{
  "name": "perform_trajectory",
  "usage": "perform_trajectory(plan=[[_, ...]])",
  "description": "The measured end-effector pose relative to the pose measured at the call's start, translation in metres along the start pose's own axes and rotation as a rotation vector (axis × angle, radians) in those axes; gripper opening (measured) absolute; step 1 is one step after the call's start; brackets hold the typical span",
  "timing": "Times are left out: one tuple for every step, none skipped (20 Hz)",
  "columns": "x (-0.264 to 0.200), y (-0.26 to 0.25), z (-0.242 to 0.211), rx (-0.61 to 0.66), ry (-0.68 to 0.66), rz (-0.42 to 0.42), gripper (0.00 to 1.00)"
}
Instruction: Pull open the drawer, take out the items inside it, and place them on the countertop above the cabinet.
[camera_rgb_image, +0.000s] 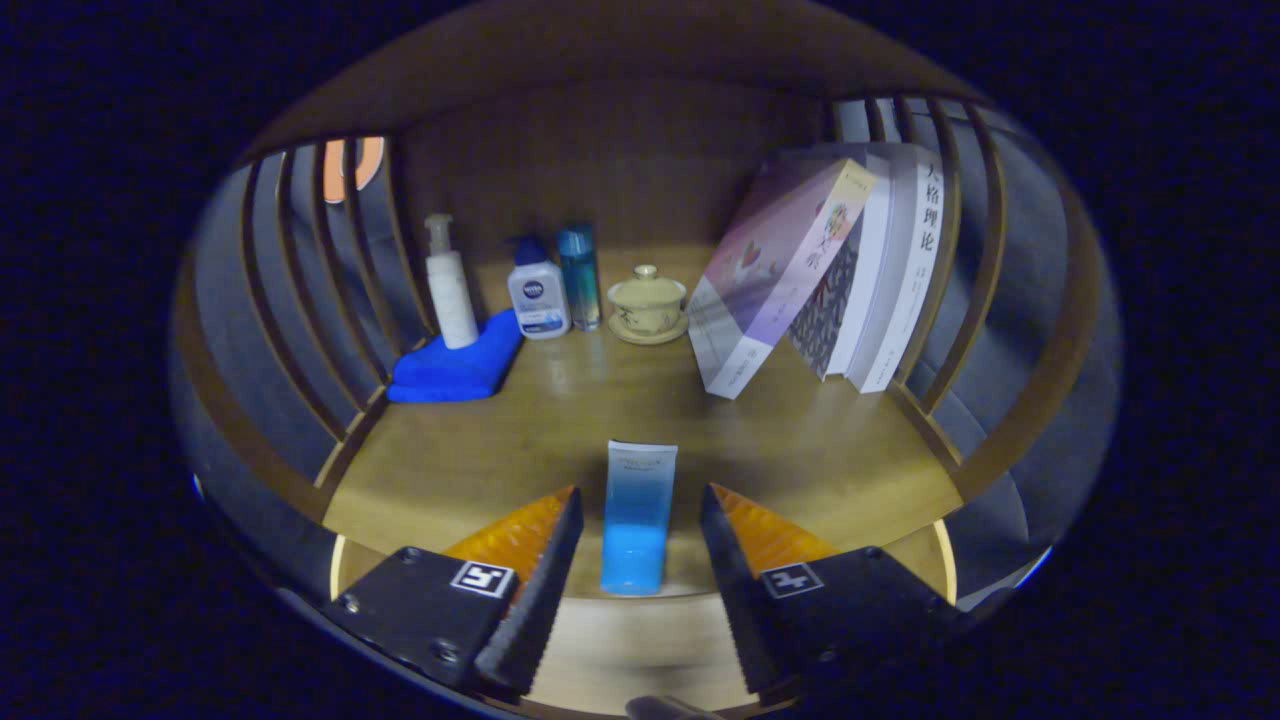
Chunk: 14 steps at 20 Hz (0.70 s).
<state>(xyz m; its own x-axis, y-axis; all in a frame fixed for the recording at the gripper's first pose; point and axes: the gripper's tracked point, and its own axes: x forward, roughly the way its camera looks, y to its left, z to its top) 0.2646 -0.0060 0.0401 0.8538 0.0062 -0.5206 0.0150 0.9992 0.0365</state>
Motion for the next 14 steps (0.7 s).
perform_trajectory(plan=[[-0.010, 0.003, -0.002, -0.004, -0.023, 0.015, 0.82], [-0.023, 0.010, -0.004, -0.022, -0.043, 0.046, 0.82], [-0.036, 0.014, -0.007, -0.029, -0.071, 0.078, 0.81], [-0.051, 0.020, -0.008, -0.022, -0.110, 0.111, 0.81], [-0.065, 0.023, -0.011, -0.003, -0.144, 0.137, 0.80], [-0.081, 0.024, -0.019, 0.013, -0.163, 0.159, 0.80], [-0.097, 0.027, -0.024, 0.031, -0.200, 0.189, 0.86], [-0.109, 0.028, -0.027, 0.048, -0.239, 0.200, 0.89], [-0.120, 0.024, -0.034, 0.054, -0.265, 0.204, 0.88], [-0.130, 0.022, -0.040, 0.060, -0.291, 0.204, 0.94], [-0.142, 0.020, -0.045, 0.069, -0.318, 0.205, 0.99], [-0.152, 0.020, -0.052, 0.080, -0.338, 0.212, 0.99], [-0.161, 0.019, -0.058, 0.094, -0.365, 0.212, 0.99], [-0.169, 0.016, -0.063, 0.099, -0.394, 0.213, 0.99]])
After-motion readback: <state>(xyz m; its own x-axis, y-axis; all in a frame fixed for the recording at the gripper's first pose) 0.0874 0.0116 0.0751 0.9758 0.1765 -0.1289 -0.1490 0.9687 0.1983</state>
